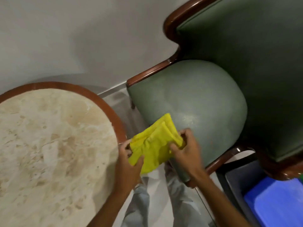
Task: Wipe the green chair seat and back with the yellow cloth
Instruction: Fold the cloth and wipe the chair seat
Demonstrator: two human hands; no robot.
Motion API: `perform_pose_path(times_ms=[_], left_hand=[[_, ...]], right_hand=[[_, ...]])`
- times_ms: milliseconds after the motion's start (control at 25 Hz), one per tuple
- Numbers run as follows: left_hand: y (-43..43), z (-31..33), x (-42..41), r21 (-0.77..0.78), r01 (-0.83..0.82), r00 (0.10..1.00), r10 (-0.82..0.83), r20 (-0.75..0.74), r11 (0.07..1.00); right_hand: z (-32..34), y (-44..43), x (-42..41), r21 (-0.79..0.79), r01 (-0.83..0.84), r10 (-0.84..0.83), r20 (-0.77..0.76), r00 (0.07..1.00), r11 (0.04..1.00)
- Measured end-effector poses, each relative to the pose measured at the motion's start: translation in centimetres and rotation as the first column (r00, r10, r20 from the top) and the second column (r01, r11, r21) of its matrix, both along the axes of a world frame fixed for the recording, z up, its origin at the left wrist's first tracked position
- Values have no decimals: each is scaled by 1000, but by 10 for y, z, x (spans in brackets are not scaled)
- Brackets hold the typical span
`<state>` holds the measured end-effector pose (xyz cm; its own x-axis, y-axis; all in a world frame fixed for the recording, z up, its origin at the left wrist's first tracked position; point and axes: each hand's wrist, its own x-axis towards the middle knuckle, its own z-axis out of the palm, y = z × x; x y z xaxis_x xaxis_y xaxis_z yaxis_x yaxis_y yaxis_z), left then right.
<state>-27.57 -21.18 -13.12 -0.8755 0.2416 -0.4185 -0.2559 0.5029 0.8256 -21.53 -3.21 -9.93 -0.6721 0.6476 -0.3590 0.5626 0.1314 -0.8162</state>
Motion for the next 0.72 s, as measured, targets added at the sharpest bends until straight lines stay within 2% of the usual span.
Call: perform_pose_path(times_ms=[80,120,200,280,360,400,480,560,640,720], left_hand=[[47,8,11,22,98,995,-98,0,995],[64,6,11,-60,189,980,-192,-47,980],[80,-7,-9,-377,330,876,-430,-220,865],[75,-24,-53,-603,338,738,-602,-306,722],[52,-44,-102,-744,311,647,-705,-289,591],[37,-55,-122,-785,278,644,-714,-275,553],[10,-70,-144,-810,207,702,-660,-268,549],[-3,-81,-145,-809,163,728,-623,-288,564],[-4,-87,-142,-804,147,703,-633,-325,576],[-3,-87,-145,-794,136,697,-627,-349,593]], right_hand=[[11,56,-3,233,1,5,-27,1000,972],[8,81,-4,365,22,-20,-11,1000,931],[-12,106,-5,529,60,-124,87,988,847],[-40,93,-9,493,8,-154,256,954,870],[-70,61,-15,400,-94,-94,426,900,912],[-85,50,-22,404,-118,-86,451,888,907],[-105,60,-50,484,-105,-125,419,899,869],[-114,108,-80,551,-138,-119,404,907,823],[-122,177,-101,648,-180,-139,409,902,740],[-124,241,-112,657,-180,-171,434,884,732]])
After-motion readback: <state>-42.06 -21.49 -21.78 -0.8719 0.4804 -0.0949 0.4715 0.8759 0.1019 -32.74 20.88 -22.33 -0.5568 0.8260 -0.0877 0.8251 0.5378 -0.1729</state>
